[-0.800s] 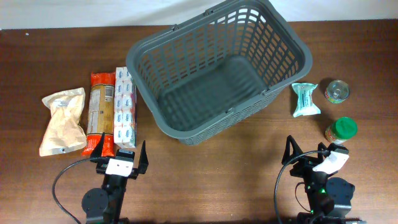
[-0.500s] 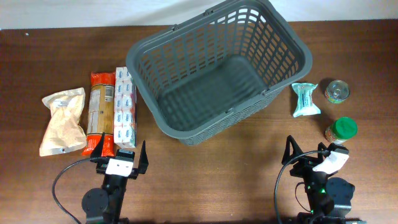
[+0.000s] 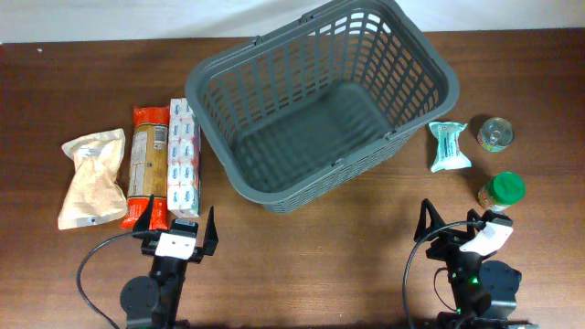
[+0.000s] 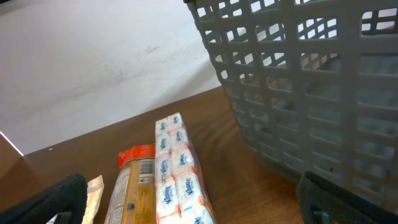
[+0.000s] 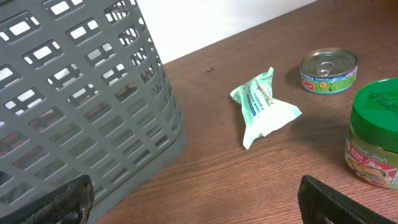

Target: Pack container

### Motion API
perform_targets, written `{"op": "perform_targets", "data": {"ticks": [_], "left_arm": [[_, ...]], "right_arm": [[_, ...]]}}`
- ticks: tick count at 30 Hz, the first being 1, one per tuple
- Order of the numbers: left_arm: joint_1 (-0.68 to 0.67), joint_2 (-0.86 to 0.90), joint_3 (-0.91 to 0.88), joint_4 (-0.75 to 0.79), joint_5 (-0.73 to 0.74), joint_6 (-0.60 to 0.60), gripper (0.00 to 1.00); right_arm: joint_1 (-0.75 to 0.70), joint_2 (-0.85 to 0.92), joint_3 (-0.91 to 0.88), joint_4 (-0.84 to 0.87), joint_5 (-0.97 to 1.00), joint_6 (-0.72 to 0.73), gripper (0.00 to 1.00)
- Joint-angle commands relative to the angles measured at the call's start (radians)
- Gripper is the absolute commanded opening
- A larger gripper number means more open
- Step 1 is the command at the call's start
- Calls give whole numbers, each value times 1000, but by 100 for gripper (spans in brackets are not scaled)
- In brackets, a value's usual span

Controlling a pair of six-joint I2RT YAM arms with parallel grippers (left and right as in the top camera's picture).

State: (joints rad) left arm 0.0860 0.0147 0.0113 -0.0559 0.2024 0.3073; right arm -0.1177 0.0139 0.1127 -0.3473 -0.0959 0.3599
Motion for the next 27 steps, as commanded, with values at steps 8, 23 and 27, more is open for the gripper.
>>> {"op": "perform_targets", "data": {"ticks": [8, 23, 27], "left_arm": [[0, -10, -2, -6, 3, 8, 99], [0, -10, -2, -5, -19, 8, 99], [0, 11, -2, -9, -14, -24, 99]], "right_arm": [[6, -11, -8, 0, -5, 0, 99], [6, -11, -8, 0, -4, 0, 99], [6, -10, -8, -3, 6, 1, 99]]}}
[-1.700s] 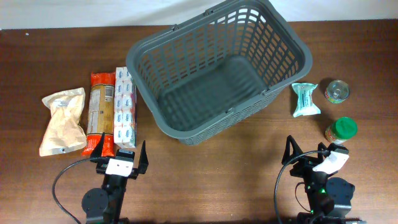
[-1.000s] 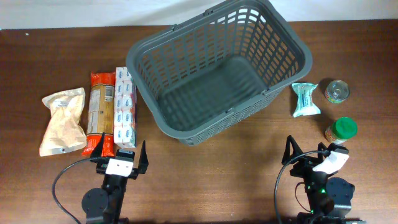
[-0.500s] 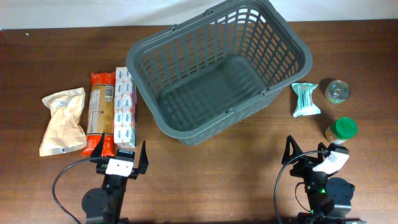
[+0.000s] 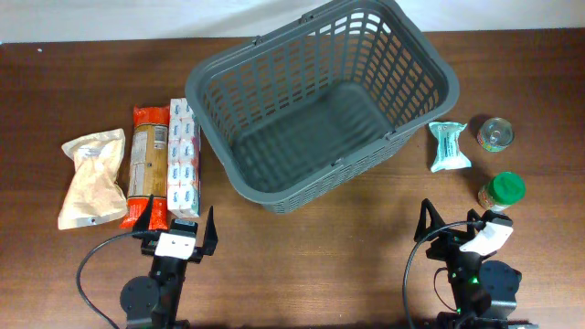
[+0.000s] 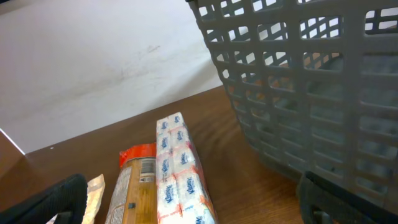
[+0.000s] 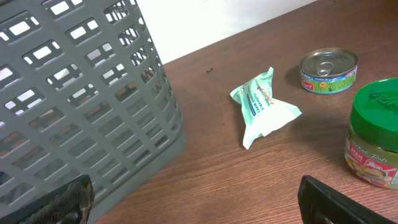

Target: Pack container

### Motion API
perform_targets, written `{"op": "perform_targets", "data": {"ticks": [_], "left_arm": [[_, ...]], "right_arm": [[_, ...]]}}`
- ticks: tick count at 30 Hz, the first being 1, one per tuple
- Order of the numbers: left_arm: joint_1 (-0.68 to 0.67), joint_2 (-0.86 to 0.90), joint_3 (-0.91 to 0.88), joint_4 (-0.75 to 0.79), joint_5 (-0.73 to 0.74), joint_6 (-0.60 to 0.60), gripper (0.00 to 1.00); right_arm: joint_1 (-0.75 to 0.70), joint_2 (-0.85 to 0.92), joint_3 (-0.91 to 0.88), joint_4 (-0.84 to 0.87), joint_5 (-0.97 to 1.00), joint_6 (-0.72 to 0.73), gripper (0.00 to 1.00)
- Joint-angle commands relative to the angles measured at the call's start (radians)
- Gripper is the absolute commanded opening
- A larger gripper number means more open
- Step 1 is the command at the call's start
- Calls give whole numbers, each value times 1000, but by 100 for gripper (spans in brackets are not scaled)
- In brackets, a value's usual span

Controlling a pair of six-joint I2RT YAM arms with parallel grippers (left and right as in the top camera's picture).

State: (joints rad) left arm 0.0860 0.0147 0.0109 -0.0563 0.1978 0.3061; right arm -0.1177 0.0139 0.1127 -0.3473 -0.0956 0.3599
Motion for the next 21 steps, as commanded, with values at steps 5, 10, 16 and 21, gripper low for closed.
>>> {"op": "perform_targets", "data": {"ticks": [5, 10, 16, 21], "left_arm": [[0, 52, 21, -10, 100, -27, 99], [4, 65, 187, -121, 92, -146, 99], [35, 250, 542, -357, -10, -144, 99], [79, 543, 868, -435, -22, -144, 99]], "right_arm": [[6, -8, -6, -3, -200, 1, 99], [6, 0, 55, -90, -315, 1, 98], [6, 142, 328, -276, -215, -9, 99], [6, 446, 736, -553, -63, -198, 99]]}}
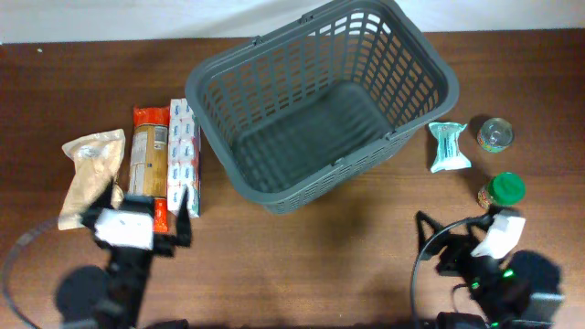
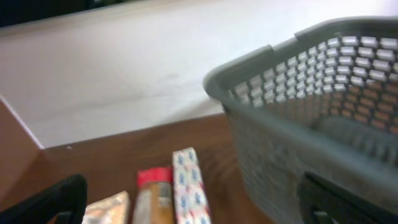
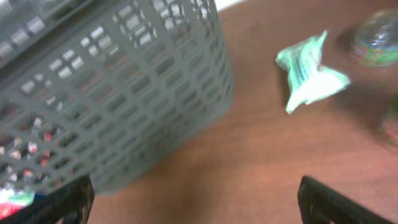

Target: Pack container

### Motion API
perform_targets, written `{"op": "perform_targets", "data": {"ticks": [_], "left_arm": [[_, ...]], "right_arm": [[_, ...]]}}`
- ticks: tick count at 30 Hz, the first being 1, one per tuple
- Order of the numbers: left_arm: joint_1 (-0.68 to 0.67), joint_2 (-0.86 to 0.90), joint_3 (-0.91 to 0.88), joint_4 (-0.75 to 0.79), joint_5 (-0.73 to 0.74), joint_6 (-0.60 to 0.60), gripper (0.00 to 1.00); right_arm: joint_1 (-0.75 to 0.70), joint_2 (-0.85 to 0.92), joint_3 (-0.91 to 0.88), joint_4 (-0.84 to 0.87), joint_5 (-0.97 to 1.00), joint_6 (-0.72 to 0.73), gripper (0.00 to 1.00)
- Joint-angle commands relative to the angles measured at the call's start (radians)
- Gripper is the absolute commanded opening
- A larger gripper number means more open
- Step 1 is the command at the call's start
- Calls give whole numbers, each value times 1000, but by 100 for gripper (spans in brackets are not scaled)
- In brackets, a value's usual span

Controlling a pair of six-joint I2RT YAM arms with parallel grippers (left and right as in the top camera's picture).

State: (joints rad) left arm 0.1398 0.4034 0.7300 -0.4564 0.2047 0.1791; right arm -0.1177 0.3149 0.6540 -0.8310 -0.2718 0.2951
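Observation:
The grey basket (image 1: pixel 274 82) stands empty at the table's middle back, and shows in both wrist views (image 2: pixel 298 81) (image 3: pixel 112 81). To its left lie a tissue pack (image 1: pixel 184 155) (image 2: pixel 189 186), an orange-red package (image 1: pixel 146 160) (image 2: pixel 152 193) and a beige bag (image 1: pixel 90 178). To its right lie a green-white packet (image 1: pixel 449 146) (image 3: pixel 308 71), a tin can (image 1: pixel 494 133) and a green-lidded jar (image 1: pixel 501 191). My left gripper (image 1: pixel 149 199) (image 2: pixel 193 205) hangs open over the near ends of the left packages. At the front right, my right gripper (image 1: pixel 460 224) (image 3: pixel 196 199) is open and holds nothing.
Bare brown table lies between the basket and the front edge. A white wall or surface shows behind the table in the left wrist view. Both wrist views are blurred.
My left gripper has moved left and away from the front edge, now above the near ends of the packages, seeing the basket rim from higher. My right gripper has shifted slightly right and higher.
At both earlier moments the two grippers stood open and still near the front edge, left facing the tissue pack and basket, right facing the packet, can and jar. Now both arms have moved. No object has changed place.

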Motion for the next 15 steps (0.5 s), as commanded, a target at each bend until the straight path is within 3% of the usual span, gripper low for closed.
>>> {"op": "perform_targets", "data": {"ticks": [1, 8, 13, 15], "left_arm": [[30, 208, 201, -62, -27, -17, 99], [36, 616, 664, -388, 17, -17, 99], [35, 745, 826, -420, 21, -18, 99], [35, 760, 841, -420, 36, -18, 99]], "right_arm": [[6, 213, 281, -110, 125, -163, 99], [6, 577, 813, -324, 115, -230, 99], [6, 785, 1119, -410, 108, -237, 99], [6, 954, 1316, -476, 108, -236, 99]]}}
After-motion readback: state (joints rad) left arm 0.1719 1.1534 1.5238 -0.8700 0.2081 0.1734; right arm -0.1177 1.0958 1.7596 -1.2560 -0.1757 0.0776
